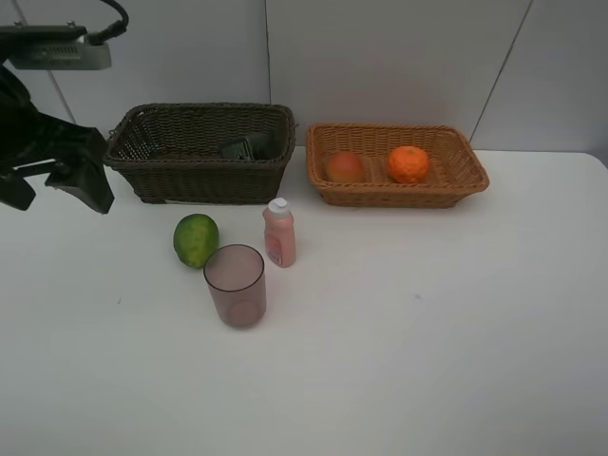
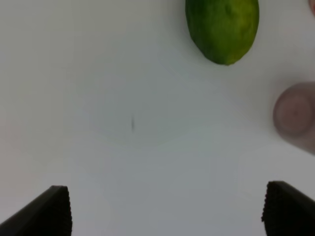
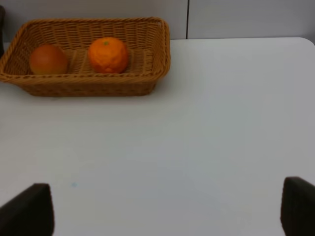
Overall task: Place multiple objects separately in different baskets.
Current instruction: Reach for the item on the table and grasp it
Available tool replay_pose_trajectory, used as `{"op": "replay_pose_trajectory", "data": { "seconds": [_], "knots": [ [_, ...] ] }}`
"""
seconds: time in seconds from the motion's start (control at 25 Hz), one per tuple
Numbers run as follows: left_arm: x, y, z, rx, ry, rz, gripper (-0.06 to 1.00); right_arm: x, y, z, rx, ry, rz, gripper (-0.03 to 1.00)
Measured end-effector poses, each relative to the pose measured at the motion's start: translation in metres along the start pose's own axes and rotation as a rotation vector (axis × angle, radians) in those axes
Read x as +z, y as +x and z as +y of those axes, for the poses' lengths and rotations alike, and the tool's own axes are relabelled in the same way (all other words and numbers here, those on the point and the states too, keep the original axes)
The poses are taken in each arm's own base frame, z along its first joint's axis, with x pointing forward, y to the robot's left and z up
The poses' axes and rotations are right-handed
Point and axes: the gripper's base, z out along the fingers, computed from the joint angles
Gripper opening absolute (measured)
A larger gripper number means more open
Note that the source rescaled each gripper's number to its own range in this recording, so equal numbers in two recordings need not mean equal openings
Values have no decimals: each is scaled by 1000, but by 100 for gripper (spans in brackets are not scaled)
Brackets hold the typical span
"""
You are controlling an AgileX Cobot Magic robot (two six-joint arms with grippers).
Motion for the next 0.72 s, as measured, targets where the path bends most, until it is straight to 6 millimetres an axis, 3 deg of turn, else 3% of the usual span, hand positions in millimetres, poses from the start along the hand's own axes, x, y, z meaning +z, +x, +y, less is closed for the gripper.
{"op": "replay_pose_trajectory", "data": {
  "seconds": [0.2, 0.4, 0.56, 0.72],
  "knots": [
    [31, -23, -20, -25, 13, -6, 100, 0, 0, 0, 0, 0, 0, 100],
    [44, -37, -39, -28, 43, -46, 100, 0, 0, 0, 0, 0, 0, 100],
    [59, -47, -47, -53, 35, -59, 100, 0, 0, 0, 0, 0, 0, 100],
    [87, -53, -50, -88, 12, -16, 100, 0, 0, 0, 0, 0, 0, 100]
  ]
}}
